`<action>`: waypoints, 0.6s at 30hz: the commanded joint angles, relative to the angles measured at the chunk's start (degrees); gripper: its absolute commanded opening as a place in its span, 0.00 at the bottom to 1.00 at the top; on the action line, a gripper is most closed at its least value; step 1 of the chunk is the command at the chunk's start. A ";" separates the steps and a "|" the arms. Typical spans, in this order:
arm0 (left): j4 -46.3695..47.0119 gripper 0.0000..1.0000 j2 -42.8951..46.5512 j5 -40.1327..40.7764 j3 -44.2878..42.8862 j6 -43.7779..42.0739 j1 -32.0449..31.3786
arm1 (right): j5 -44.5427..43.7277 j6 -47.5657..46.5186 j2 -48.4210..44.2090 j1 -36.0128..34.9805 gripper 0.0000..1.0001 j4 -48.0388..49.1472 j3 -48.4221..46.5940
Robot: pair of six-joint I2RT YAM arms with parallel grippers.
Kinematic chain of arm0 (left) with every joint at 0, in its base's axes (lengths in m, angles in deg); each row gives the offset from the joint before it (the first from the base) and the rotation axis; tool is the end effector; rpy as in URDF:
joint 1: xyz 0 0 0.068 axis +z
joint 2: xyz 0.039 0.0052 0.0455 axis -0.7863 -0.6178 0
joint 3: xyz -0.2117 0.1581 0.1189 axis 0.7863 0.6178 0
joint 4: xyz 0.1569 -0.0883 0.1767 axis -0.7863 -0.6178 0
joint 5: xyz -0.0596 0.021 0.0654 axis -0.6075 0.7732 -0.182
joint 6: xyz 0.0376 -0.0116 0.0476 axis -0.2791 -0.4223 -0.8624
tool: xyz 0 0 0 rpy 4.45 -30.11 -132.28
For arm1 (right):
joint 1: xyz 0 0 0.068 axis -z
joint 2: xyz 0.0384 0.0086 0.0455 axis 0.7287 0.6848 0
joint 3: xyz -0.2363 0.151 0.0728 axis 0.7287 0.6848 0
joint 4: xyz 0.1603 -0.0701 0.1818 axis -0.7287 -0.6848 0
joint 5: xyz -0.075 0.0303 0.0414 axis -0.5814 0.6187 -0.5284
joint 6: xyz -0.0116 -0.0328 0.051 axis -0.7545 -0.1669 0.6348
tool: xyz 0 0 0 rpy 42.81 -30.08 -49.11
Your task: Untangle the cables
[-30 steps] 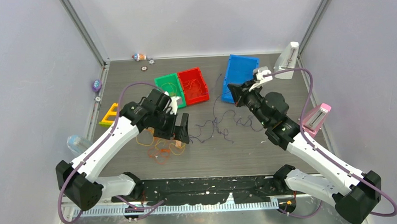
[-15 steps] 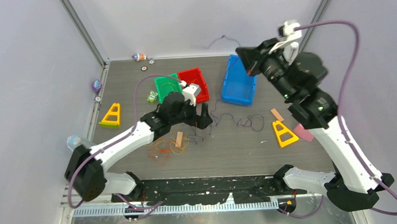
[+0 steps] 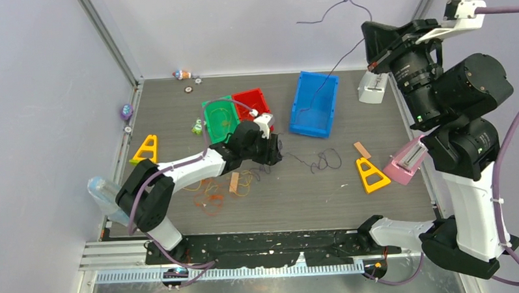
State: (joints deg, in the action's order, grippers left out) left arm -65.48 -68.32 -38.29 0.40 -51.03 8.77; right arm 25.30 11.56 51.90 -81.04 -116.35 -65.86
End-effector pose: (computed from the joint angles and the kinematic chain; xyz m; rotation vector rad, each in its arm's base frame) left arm 0.2585 -0.2523 0.2370 0.4489 2.2373 -0.8449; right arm 0.1179 0.0645 0.6272 -0.0272 1.2584 0.4771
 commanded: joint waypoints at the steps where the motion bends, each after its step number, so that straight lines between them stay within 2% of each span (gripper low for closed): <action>1: -6.06 0.43 3.27 5.65 1.31 0.06 1.13 | -13.38 -5.76 -0.46 0.49 0.05 -0.63 -3.85; 3: -7.12 0.32 6.06 7.04 4.03 0.24 1.96 | -18.04 -7.94 -0.84 0.51 0.05 -0.81 -3.90; 6: -8.94 0.26 11.97 10.60 8.88 0.36 3.66 | -23.78 -9.93 -2.16 0.71 0.05 -0.80 -1.37; 8: -12.30 0.21 15.51 12.47 10.02 0.68 5.54 | -25.30 -9.72 -3.49 0.86 0.05 -0.87 3.35; 11: -16.97 0.03 20.75 14.17 11.03 2.09 9.30 | -25.57 -7.16 -6.54 1.01 0.05 -1.04 10.01; 12: -18.04 0.00 22.39 13.86 11.20 2.66 10.76 | -25.66 -5.80 -7.06 1.29 0.05 -0.99 13.51; 16: -21.96 0.00 29.91 14.30 10.96 3.10 14.73 | -22.01 -2.30 -8.39 3.52 0.05 -1.14 21.83; 18: -23.66 0.00 34.07 15.33 10.58 2.55 16.07 | -18.96 -1.17 -7.53 5.61 0.05 -1.06 22.73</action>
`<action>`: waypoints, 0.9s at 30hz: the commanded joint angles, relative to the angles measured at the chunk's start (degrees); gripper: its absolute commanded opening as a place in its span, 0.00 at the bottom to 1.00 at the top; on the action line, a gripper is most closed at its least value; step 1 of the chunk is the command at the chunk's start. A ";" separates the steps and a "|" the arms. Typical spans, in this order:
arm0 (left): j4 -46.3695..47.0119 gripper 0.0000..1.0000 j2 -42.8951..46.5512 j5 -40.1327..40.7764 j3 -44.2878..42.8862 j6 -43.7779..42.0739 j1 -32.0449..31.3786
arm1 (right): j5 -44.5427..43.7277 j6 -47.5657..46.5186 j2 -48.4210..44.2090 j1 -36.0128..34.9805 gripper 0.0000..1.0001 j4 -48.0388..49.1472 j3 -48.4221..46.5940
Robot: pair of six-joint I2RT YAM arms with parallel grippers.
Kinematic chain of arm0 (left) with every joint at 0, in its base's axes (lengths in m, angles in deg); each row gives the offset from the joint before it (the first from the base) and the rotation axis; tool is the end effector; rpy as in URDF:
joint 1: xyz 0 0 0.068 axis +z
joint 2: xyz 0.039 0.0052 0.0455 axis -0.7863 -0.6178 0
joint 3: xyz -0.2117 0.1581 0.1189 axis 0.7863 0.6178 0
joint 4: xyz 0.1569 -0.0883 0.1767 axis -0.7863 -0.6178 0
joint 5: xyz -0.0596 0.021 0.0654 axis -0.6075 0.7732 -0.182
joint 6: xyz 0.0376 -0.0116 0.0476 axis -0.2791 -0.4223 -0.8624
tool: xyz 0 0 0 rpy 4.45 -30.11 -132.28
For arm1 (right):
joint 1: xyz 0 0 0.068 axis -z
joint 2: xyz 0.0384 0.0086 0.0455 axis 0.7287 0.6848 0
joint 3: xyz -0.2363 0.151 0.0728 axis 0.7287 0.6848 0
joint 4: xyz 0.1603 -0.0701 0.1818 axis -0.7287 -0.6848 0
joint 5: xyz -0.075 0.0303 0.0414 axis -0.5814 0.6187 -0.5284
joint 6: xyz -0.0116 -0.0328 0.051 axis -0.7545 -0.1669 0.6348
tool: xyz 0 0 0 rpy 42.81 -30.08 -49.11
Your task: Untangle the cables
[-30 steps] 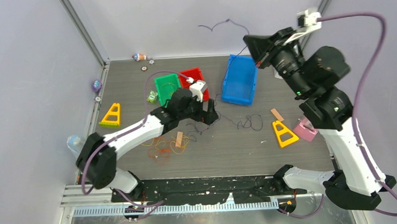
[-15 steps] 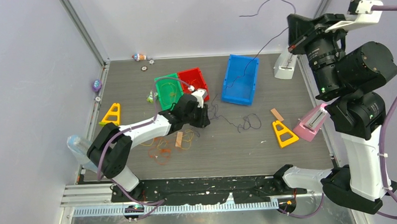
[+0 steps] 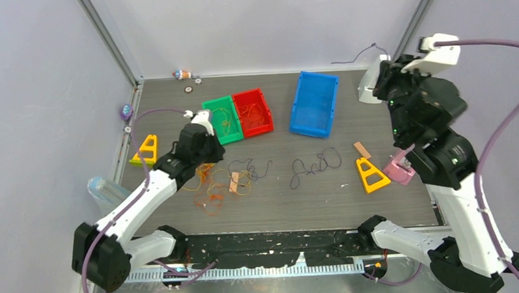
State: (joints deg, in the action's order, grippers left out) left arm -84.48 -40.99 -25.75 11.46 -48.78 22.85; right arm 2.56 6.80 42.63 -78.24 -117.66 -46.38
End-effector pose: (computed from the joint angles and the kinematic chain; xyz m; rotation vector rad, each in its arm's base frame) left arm 0.2146 -0.1161 0.2748 -0.0053 2.2504 -0.4886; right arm 0.1237 0.0413 0.5584 0.2164 1.4467 0.0183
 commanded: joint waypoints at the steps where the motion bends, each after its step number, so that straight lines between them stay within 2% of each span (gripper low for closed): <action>1: -5.68 0.00 8.27 3.45 -0.92 0.13 2.54 | 4.53 3.79 2.87 3.43 0.05 0.29 2.96; 9: -10.56 0.00 16.28 3.81 -1.94 -1.67 3.42 | 8.04 1.57 11.26 7.29 0.05 0.30 -9.78; 15: -9.59 0.02 20.29 3.54 0.19 -1.95 3.44 | 13.41 2.04 18.03 7.68 0.05 3.22 -17.32; 21: -9.83 0.03 20.50 3.39 -0.26 -2.11 3.42 | 16.19 2.67 26.00 9.49 0.05 8.64 -22.04; 27: -10.04 0.03 19.93 2.57 -0.79 -2.35 3.42 | 18.05 3.41 34.14 12.35 0.05 9.91 -25.01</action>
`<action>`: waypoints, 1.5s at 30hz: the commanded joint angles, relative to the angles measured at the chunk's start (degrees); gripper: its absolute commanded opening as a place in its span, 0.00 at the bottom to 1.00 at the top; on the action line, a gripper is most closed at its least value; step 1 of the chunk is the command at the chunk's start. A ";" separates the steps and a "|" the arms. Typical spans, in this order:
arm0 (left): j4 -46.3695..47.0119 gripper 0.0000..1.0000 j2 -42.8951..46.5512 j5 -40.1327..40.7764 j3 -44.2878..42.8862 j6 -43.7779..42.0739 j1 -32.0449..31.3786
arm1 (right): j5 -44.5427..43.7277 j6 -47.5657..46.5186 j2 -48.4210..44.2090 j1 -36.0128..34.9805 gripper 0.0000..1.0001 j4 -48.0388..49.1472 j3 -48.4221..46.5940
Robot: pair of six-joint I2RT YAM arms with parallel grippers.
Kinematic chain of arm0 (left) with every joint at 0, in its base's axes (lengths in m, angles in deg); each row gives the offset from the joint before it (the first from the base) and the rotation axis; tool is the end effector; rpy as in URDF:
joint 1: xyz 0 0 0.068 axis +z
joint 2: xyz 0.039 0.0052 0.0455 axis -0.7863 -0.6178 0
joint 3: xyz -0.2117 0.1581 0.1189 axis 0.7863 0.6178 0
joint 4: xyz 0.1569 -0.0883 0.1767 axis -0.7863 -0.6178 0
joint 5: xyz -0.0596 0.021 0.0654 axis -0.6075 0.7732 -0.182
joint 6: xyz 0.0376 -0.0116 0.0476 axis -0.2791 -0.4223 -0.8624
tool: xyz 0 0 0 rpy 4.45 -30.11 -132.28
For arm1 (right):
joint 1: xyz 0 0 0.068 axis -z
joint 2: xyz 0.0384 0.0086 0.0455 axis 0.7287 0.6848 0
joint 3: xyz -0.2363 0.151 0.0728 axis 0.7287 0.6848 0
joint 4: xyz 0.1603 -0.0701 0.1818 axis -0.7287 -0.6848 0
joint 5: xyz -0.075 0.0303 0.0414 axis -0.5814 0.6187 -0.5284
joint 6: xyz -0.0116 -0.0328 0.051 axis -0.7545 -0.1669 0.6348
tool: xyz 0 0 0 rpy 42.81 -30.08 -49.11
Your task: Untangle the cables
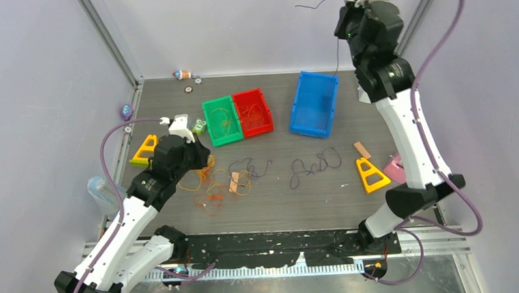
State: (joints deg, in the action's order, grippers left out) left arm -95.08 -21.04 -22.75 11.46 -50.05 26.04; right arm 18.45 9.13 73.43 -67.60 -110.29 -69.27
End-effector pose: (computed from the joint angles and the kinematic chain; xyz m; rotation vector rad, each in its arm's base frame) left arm 0.1525 -0.0684 0.3209 -0.0785 2.0714 -0.4617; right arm 0.2885 0.0901 0.5796 0.1504 1.4443 0.0979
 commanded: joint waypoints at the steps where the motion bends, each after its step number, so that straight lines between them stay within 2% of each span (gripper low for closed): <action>1: 0.56 0.03 -0.02 -0.68 -0.78 -1.07 0.23 | 2.66 1.68 3.65 2.61 0.05 2.61 -1.87; 7: 1.26 0.03 -0.09 -3.03 -0.91 -0.82 0.27 | 6.62 5.28 4.94 6.36 0.05 4.17 3.79; 16: 1.94 0.03 -0.24 -3.45 -1.12 -1.17 0.23 | 8.91 7.22 6.24 7.87 0.05 4.53 6.89; 21: 2.39 0.03 -0.54 -3.84 -0.44 -0.93 0.23 | 10.41 9.83 5.27 7.96 0.05 7.09 17.99; 26: 2.29 0.03 -0.65 -4.20 -0.30 -1.25 0.29 | 6.73 12.78 5.73 8.41 0.05 9.03 30.50; 30: 2.12 0.02 -0.39 -4.12 -0.13 -1.61 0.23 | 4.27 13.02 7.96 8.76 0.05 8.97 35.95; 35: 2.61 0.02 -0.54 -4.52 0.05 -1.53 0.20 | 6.55 11.63 14.15 8.73 0.05 4.87 35.16; 42: 3.36 0.02 -1.50 -5.69 -0.08 -1.14 0.23 | 10.21 10.30 21.00 8.61 0.05 -0.87 25.71; 43: 3.44 0.02 -1.75 -5.74 -0.05 -1.13 0.23 | 10.66 10.10 21.57 8.61 0.09 -1.62 23.79; 45: 3.40 0.04 -2.31 -7.52 -0.13 -1.27 0.23 | 12.75 9.75 22.89 8.60 0.44 -4.85 19.61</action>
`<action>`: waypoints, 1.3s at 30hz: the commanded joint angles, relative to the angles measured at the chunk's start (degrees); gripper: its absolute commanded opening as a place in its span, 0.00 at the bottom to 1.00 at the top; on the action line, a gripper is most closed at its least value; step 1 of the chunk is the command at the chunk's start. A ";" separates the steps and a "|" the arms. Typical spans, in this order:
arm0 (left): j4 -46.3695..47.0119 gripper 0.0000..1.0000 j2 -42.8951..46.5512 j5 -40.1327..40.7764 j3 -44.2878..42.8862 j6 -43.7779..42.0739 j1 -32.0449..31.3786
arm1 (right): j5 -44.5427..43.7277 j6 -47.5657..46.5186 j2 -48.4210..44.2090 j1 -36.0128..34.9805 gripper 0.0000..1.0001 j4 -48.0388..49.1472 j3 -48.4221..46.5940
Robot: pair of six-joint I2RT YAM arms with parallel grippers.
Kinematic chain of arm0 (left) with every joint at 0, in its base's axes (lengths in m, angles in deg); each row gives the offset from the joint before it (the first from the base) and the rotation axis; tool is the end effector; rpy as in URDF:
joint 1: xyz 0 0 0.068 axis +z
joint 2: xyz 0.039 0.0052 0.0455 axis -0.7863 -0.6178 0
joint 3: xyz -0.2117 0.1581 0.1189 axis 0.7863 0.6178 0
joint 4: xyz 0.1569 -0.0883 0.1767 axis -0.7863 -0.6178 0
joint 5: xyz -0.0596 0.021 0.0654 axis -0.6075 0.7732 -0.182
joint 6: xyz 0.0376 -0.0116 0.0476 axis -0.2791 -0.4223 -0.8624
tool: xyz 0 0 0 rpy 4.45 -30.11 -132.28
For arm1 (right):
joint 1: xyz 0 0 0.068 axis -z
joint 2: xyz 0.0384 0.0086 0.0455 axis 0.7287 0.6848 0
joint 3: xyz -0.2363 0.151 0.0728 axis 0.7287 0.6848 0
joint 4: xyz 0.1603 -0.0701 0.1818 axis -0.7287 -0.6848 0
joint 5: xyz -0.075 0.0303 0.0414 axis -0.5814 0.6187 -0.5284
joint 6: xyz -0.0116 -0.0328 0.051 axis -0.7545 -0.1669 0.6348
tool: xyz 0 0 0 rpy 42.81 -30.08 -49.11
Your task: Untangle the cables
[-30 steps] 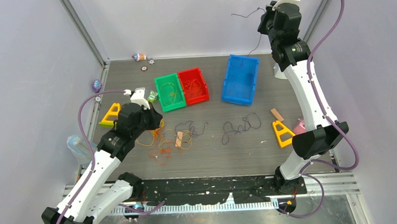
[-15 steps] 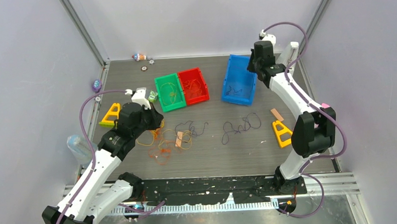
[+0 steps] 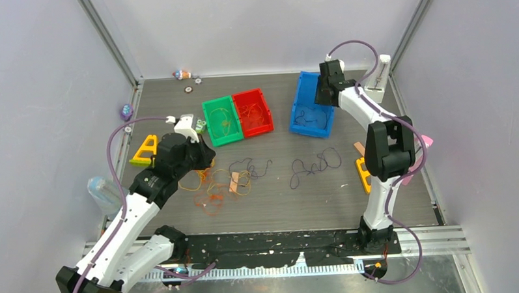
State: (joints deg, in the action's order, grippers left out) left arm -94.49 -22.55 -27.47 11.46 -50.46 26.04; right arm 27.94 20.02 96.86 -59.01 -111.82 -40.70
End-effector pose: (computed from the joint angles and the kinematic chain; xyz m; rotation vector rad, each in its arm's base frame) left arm 0.1565 -0.0745 0.3180 -0.0189 2.1033 -0.5323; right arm 0.4402 0.0842 0.2564 0.2172 2.3363 -0.0306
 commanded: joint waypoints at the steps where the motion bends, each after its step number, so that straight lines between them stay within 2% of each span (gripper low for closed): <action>1: 2.85 0.07 -1.23 -3.87 -0.26 -1.19 0.25 | 4.32 -1.19 -0.21 -0.14 0.69 -6.25 -10.20; 3: 3.06 0.11 -1.81 -5.34 -0.15 -1.33 0.23 | 4.65 -1.36 -1.01 -0.86 0.89 -8.66 -11.22; 5: 4.24 0.12 -2.24 -6.73 0.76 -1.34 0.23 | 3.92 -1.35 -6.65 -1.91 0.99 -8.18 -7.43; 7: 6.18 0.14 -2.38 -7.75 2.16 -1.12 0.23 | 3.26 -1.44 -12.55 -3.11 0.95 -6.70 -0.44; 13: 11.29 0.15 -2.81 -10.04 5.57 -0.56 -0.45 | 5.46 -0.40 -31.01 -4.74 0.95 -2.14 23.62; 15: 13.17 0.15 -2.70 -10.35 7.31 0.22 -1.53 | 7.10 -0.19 -35.74 -4.74 0.95 -0.55 32.69; 18: 16.29 0.15 -2.16 -9.59 9.52 0.90 -4.26 | 8.49 0.57 -39.75 -4.46 0.95 1.86 39.74; 22: 21.02 0.16 -1.32 -9.12 12.82 0.51 -7.37 | 12.09 1.50 -38.89 -3.39 0.95 5.57 44.70; 32: 31.11 0.43 2.16 -9.92 20.41 -4.22 -7.88 | 23.06 1.17 -26.30 -3.45 0.95 8.78 45.55; 39: 36.69 0.55 2.68 -11.81 23.89 -6.76 -7.88 | 28.88 1.38 -26.53 -6.21 0.95 10.12 48.96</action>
State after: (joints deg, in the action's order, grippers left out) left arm -65.86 -21.00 -37.92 33.93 -54.42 18.30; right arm 51.35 20.92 70.37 -63.03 -102.14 6.10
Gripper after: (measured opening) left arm 0.531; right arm 0.952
